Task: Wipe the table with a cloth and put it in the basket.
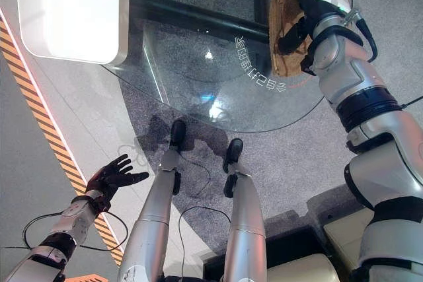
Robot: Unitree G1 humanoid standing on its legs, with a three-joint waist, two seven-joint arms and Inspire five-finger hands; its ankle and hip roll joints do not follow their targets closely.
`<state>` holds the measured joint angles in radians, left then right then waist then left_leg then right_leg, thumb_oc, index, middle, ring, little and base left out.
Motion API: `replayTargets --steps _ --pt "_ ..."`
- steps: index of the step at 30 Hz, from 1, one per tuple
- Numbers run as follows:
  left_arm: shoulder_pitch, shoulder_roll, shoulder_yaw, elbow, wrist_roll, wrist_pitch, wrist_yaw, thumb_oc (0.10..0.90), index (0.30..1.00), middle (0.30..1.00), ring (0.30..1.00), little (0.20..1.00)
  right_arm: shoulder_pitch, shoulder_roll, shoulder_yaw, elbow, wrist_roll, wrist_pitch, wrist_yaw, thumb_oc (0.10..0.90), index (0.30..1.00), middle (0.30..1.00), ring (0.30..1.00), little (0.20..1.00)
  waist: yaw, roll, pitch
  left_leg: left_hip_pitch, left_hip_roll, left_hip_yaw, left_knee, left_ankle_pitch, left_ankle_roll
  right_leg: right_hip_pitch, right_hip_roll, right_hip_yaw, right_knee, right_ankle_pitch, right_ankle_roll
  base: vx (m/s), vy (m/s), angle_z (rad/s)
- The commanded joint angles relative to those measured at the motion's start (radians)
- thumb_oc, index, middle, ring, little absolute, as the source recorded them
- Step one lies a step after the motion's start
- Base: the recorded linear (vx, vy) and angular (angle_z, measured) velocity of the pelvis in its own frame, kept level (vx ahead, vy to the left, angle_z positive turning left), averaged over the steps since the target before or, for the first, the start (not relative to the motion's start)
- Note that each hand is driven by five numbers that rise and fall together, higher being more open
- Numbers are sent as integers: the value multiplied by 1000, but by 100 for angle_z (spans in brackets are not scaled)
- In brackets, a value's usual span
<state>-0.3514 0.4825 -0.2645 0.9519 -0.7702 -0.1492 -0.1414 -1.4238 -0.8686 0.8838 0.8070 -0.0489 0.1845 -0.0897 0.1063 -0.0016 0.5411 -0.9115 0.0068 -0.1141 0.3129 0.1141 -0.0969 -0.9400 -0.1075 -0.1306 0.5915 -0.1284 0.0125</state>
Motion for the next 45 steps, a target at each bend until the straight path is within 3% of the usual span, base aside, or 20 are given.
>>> replayTargets --steps 1,23,45 --pt "79 34 -2 -5 15 6 2 800 900 900 900 900 -127 -115 68 -46 -83 -41 11 800 900 900 900 900 7 18 -21 9 -55 90 144 -155 67 55 49 -57 -136 61 -12 0 0 0" --pt "103 48 0 -44 39 35 -12 800 900 900 900 900 -198 -130 198 -64 -306 6 176 800 900 900 900 900 25 21 -21 -4 -63 79 138 -139 69 36 44 -65 -120 66 -14 2 -3 0" --pt "116 57 4 -48 43 34 -29 800 900 900 900 900 -200 -162 210 -37 -352 11 194 800 900 900 900 900 22 25 -21 -1 -63 79 123 -127 70 28 44 -62 -123 78 -12 0 0 0"
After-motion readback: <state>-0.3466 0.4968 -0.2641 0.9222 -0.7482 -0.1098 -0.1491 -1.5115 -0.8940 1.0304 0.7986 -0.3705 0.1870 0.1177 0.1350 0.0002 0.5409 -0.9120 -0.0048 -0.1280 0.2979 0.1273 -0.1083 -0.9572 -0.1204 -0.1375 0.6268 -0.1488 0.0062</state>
